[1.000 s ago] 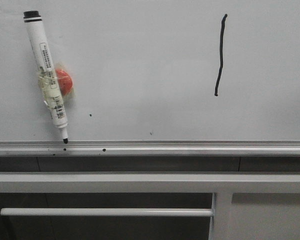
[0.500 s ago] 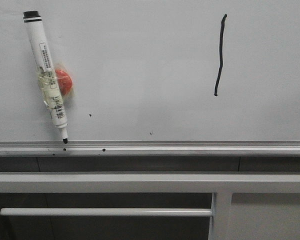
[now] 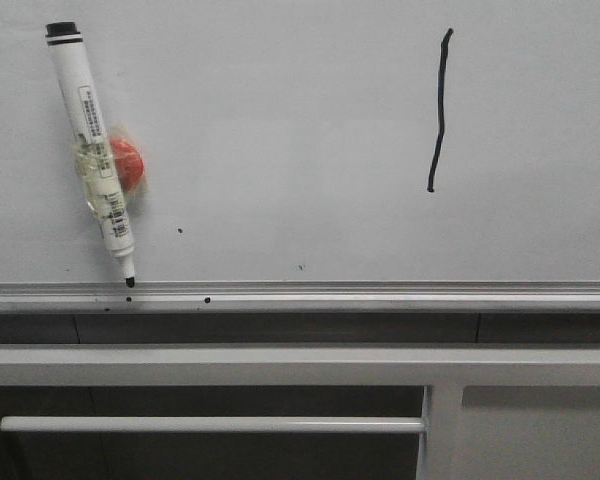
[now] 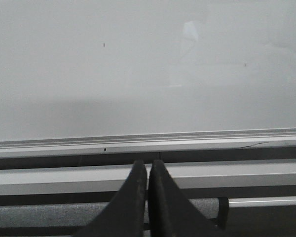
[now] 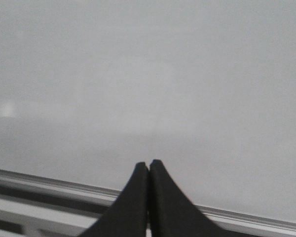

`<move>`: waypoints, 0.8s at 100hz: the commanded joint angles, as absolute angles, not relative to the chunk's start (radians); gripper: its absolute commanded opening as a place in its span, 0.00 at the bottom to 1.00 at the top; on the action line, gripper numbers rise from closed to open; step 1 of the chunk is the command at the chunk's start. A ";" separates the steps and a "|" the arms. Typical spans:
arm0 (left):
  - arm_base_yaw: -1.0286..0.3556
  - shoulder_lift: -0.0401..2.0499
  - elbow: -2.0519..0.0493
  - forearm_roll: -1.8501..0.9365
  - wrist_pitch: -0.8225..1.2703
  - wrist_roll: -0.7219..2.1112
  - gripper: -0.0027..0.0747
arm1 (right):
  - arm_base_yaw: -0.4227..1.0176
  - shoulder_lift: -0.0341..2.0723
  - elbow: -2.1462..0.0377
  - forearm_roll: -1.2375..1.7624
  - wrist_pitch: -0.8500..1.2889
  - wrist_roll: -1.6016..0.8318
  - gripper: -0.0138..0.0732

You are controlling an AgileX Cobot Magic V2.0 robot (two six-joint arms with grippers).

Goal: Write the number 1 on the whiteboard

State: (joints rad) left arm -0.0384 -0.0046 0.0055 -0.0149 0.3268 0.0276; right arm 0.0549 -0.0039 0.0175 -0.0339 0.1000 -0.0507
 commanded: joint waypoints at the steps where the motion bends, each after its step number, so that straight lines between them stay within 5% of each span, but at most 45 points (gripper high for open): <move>1: -0.046 -0.027 0.011 -0.016 0.257 0.025 0.01 | -0.041 -0.025 0.040 -0.119 0.031 -0.040 0.10; 80: -0.046 -0.027 0.011 -0.016 0.255 0.025 0.01 | -0.166 -0.025 0.040 0.058 0.322 -0.041 0.10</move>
State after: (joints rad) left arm -0.0384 -0.0046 0.0055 -0.0149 0.3268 0.0276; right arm -0.1585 -0.0125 0.0145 0.0294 0.3336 -0.0463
